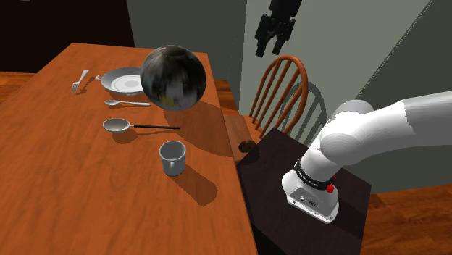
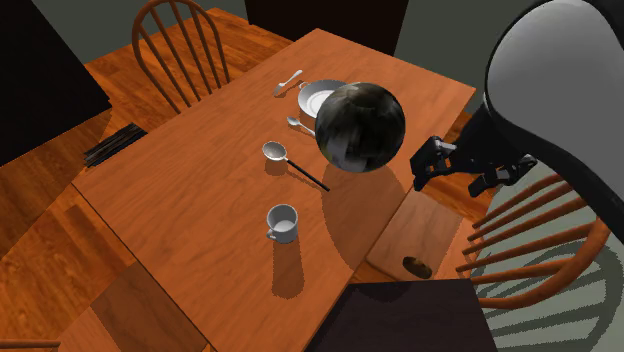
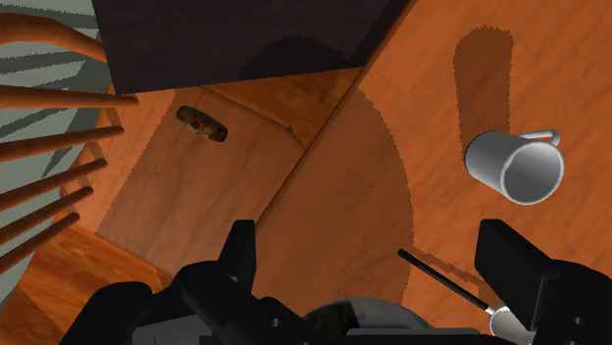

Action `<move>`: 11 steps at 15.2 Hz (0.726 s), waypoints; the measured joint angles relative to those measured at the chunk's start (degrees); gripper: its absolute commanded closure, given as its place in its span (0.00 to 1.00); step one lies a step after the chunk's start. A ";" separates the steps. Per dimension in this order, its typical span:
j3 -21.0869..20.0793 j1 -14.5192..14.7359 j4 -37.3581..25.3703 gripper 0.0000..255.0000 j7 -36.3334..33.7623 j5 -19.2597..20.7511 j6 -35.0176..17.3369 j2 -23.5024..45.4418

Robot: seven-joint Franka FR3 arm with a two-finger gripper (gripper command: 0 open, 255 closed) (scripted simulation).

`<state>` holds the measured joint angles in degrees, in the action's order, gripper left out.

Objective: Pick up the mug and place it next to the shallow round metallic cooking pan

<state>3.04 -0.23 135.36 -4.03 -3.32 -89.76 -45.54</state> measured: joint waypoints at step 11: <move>-7.57 3.58 10.79 0.00 -5.35 -4.91 -16.16 3.44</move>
<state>-4.53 3.36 146.15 -9.37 -8.23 -105.92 -42.10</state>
